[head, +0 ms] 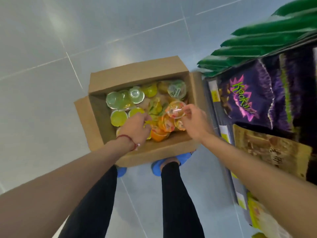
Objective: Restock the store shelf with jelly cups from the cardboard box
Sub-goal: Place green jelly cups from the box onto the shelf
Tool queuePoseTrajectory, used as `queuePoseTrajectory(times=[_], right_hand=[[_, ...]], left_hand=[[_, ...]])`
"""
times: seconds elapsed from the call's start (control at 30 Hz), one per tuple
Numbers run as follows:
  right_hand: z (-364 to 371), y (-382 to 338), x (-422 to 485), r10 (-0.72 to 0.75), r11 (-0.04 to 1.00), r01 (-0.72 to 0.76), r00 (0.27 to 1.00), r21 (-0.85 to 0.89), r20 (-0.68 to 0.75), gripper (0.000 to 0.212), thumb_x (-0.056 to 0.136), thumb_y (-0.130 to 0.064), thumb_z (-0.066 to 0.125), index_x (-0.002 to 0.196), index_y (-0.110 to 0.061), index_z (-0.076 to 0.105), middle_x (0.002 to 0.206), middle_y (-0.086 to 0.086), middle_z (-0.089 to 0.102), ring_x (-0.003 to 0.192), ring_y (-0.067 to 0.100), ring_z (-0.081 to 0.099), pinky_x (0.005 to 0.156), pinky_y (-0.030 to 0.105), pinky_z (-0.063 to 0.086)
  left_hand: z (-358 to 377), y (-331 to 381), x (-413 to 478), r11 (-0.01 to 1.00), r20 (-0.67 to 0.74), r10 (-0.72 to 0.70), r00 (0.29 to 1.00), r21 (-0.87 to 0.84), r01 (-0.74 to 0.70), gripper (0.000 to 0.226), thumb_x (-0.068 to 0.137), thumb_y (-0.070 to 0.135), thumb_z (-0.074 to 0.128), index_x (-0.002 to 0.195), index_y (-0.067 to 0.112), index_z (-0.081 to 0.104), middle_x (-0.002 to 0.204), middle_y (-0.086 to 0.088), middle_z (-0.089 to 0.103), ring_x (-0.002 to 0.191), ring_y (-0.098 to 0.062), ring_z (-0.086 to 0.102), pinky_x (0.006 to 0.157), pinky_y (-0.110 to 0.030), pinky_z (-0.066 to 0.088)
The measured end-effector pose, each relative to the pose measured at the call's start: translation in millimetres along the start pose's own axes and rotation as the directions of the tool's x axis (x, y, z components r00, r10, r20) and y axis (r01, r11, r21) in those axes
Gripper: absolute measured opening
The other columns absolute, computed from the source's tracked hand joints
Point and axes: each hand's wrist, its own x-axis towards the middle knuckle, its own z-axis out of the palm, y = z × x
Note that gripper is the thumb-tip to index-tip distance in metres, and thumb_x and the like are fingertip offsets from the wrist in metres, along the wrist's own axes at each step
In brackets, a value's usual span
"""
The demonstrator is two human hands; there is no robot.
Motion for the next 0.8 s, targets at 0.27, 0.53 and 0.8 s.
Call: queuePoseTrajectory(times=[0.27,0.53,0.8], right_hand=[[48.7,2.5,114.1,-0.168,0.941,0.145,0.985,-0.305,-0.048,0.047,0.099,-0.023,0.058,0.142,-0.011,0.044,0.145,0.01,0.043,0.134,0.026,0.041,0.111,0.039,0.038],[73.3,1.4,168.3,-0.214,0.64,0.121,0.976,-0.759,-0.026,0.09,0.079,-0.035,0.077,0.15,-0.003,0.031,0.151,0.021,0.037,0.141,0.037,0.031,0.11,0.043,0.039],[65.6,-7.4,184.6,-0.215,0.421,0.178,0.972,-0.89,0.093,0.088,0.083,-0.046,0.071,0.148,-0.003,0.031,0.145,0.023,0.044,0.137,0.038,0.039,0.109,0.043,0.037]], left_hand=[[45.0,-30.8,94.5,0.999,-0.025,0.044,0.999,-0.011,-0.044,0.03,0.089,0.018,0.057,0.118,0.019,0.065,0.123,-0.005,0.064,0.111,-0.025,0.061,0.095,-0.037,0.048],[71.8,-29.1,159.2,0.962,0.05,0.197,0.979,0.181,-0.203,0.057,0.086,0.009,0.055,0.141,0.021,0.047,0.138,-0.007,0.053,0.123,-0.029,0.052,0.098,-0.04,0.047],[74.1,-2.0,205.8,0.763,0.265,0.232,0.936,0.548,-0.344,0.038,0.09,0.033,0.055,0.126,0.021,0.057,0.127,-0.006,0.061,0.116,-0.028,0.058,0.074,-0.033,0.042]])
